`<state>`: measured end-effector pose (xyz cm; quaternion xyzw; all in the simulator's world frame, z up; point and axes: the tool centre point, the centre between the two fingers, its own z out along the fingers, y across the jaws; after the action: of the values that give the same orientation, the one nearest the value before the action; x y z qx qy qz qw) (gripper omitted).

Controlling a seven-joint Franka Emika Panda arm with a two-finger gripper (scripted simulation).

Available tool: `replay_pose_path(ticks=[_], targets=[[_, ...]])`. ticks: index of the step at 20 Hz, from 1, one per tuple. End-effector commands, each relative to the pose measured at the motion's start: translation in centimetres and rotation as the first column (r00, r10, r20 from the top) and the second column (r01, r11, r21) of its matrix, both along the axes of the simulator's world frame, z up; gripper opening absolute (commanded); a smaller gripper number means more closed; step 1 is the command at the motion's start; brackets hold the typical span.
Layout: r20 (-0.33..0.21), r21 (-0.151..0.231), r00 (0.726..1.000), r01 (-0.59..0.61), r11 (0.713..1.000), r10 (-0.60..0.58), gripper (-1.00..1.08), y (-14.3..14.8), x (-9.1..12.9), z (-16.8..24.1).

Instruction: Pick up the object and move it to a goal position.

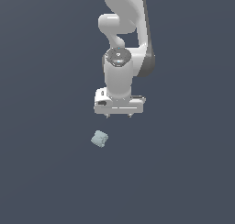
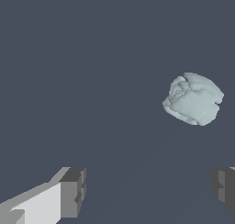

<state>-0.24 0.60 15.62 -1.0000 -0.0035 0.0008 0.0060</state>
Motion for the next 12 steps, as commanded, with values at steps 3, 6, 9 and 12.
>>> replay_pose_path(ticks=[3,6,9,12], targets=[[0.004,0.0,1.0,-0.006,1.0,0.006,1.0,0.3,0.1,0.2],[0.024,0.0,0.999,-0.035,0.999,0.035,1.0,1.6,0.6,1.1],[0.042,0.0,0.997,-0.069,0.998,0.069,1.0,2.9,0.9,2.1],[0.044,-0.001,0.996,-0.077,0.997,0.077,1.0,3.1,0.9,2.2]])
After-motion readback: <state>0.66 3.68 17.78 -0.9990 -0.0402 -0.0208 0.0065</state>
